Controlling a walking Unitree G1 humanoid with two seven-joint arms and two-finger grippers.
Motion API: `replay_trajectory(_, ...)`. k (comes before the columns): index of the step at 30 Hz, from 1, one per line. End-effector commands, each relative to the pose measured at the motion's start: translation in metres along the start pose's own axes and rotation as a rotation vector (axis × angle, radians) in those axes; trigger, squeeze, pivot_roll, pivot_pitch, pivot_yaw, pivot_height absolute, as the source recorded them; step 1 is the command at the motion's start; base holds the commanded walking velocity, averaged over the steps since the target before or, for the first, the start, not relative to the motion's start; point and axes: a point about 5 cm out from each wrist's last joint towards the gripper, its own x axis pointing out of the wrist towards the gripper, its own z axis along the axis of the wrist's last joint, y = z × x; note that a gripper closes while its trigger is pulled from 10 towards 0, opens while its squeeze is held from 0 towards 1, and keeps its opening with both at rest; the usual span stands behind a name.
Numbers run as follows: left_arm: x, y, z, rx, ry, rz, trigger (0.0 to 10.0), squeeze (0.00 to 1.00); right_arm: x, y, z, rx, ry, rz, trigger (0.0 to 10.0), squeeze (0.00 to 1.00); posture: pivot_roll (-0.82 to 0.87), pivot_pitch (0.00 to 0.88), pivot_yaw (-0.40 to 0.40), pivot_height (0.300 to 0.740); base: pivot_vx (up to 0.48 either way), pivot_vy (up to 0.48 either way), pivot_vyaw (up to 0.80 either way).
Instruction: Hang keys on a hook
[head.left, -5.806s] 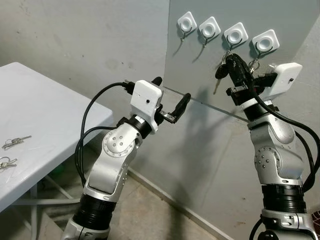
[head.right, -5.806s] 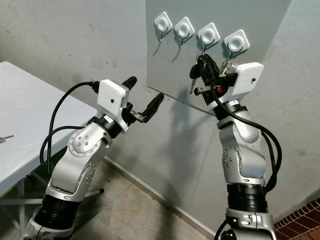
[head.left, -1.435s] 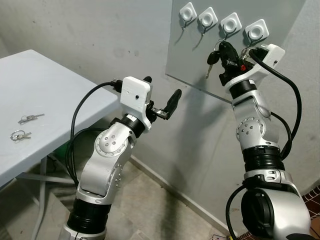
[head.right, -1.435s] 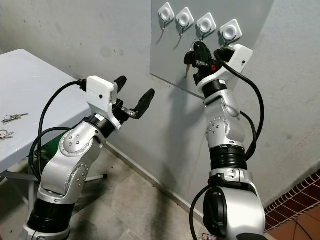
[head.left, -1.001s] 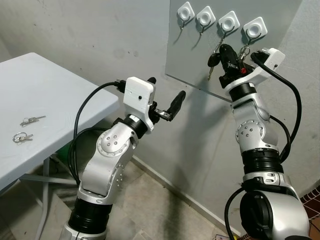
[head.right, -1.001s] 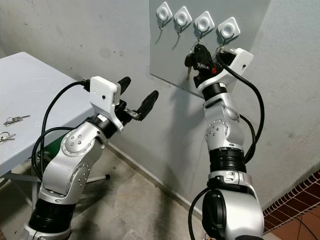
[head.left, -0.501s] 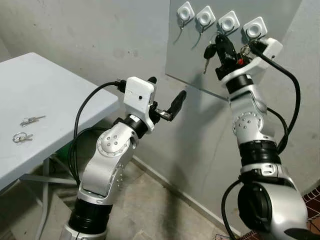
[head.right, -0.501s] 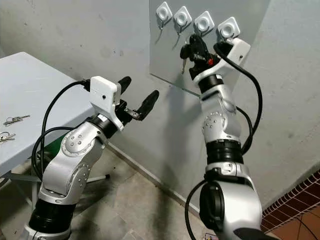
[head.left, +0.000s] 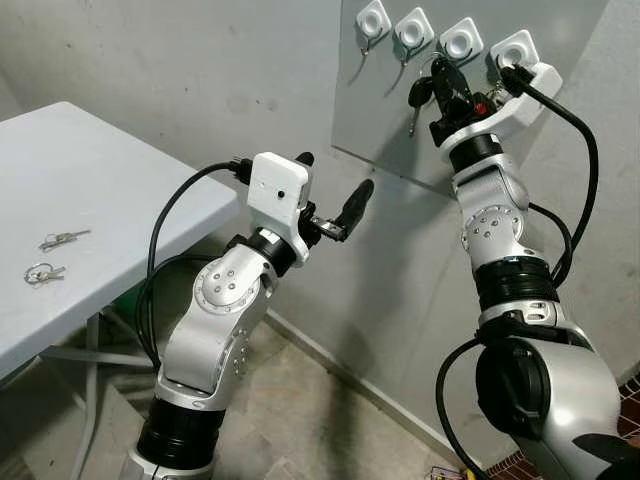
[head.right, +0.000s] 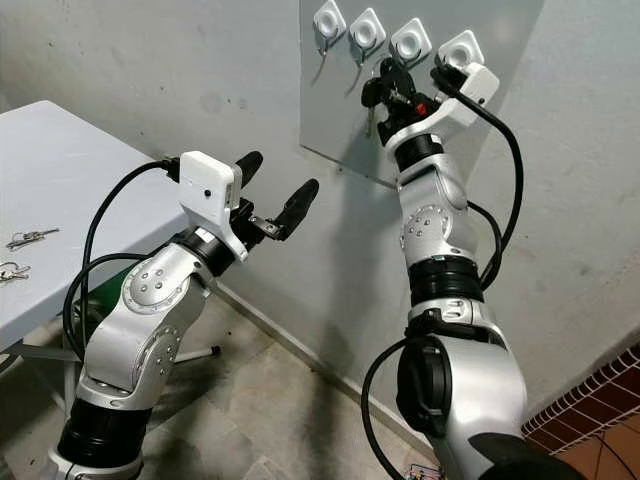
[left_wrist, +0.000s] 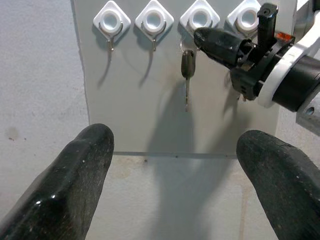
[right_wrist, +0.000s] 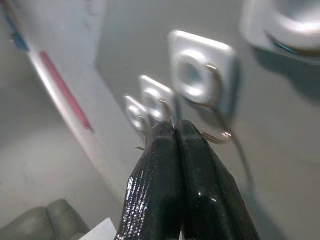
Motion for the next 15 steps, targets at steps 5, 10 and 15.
replay_trajectory(5, -0.0015, -0.001, 0.002, 0.007, 0.002, 0.001, 10.0, 0.0, 0.0032, -0.004, 0.0065, 0.031, -0.033, -0.032, 10.0, 0.0, 0.07, 0.0, 0.002, 0.74, 0.0, 0.0, 0.0)
replay_trajectory(10, -0.0015, -0.0006, 0.0018, 0.004, 0.003, 0.003, 10.0, 0.0, 0.0015, -0.0058, 0.0069, 0.04, -0.044, -0.025, 10.0, 0.0, 0.07, 0.0, 0.003, 0.74, 0.0, 0.0, 0.0)
replay_trajectory(15, -0.0011, -0.0001, 0.002, 0.003, 0.002, 0.005, 10.0, 0.0, 0.0007, -0.0049, 0.0094, 0.069, -0.073, 0.011, 10.0, 0.0, 0.06, 0.0, 0.004, 0.74, 0.0, 0.0, 0.0)
